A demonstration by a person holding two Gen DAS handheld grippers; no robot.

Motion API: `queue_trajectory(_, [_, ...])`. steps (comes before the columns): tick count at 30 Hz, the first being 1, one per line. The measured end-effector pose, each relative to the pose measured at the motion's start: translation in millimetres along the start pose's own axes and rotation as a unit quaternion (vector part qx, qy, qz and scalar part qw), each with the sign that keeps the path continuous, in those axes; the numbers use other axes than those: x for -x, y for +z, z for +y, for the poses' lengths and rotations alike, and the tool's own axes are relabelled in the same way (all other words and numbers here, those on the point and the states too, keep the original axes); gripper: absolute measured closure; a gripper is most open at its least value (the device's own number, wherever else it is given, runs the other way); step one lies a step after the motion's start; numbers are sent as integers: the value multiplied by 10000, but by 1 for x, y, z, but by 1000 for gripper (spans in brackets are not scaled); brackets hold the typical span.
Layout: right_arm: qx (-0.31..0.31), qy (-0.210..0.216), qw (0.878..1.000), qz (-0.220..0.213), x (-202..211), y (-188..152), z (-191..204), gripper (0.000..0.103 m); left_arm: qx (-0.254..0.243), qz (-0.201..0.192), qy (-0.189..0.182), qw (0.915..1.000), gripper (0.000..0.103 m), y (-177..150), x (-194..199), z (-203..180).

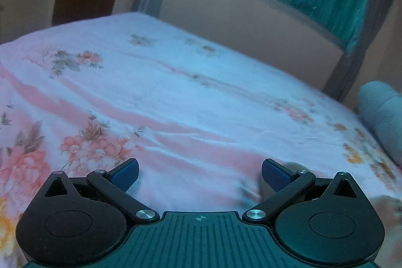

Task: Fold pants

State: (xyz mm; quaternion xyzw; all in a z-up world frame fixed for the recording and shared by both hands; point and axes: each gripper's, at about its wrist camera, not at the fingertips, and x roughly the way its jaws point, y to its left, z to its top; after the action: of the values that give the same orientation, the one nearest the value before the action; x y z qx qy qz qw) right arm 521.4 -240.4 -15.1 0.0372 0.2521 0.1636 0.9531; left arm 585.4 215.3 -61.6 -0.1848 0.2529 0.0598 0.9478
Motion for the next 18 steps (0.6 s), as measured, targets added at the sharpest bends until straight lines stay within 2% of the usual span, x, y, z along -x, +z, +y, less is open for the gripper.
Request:
queue_trajectory(3, [-20,27,9999,-112,15,2,7,10,-230,32,-383,9990,0,-7,17,-17])
queue_trajectory(6, [-23,159,9999,-15,24,-2,14,7,-742,340,-545,9952,0,-14,9,-44])
queue_trajectory(7, [82,138,9998,106,22,-5,18,7,-891,488,-507,9935,0,-17,1,-51])
queue_trajectory(9, [357,-97,9983,459,9,-12,19,8,-1018,661,-107,9925,0,-19,-20,-55])
queue_trajectory(11, [293,-377,9946,921,-4,-23,8,9,-852,877,-177,9923,0,-20,-32,-46])
queue_trajectory(12, [165,-442,9942,963,-2,-27,-2,9,-729,886,-192,9932,0,-17,-30,-42])
queue_trajectory(15, [-166,-627,9950,756,23,-30,-26,9,-661,507,48,9965,0,-7,-5,-32])
queue_trajectory(18, [-315,-455,9974,457,51,-30,-32,9,-856,206,-36,9961,0,-4,37,-22])
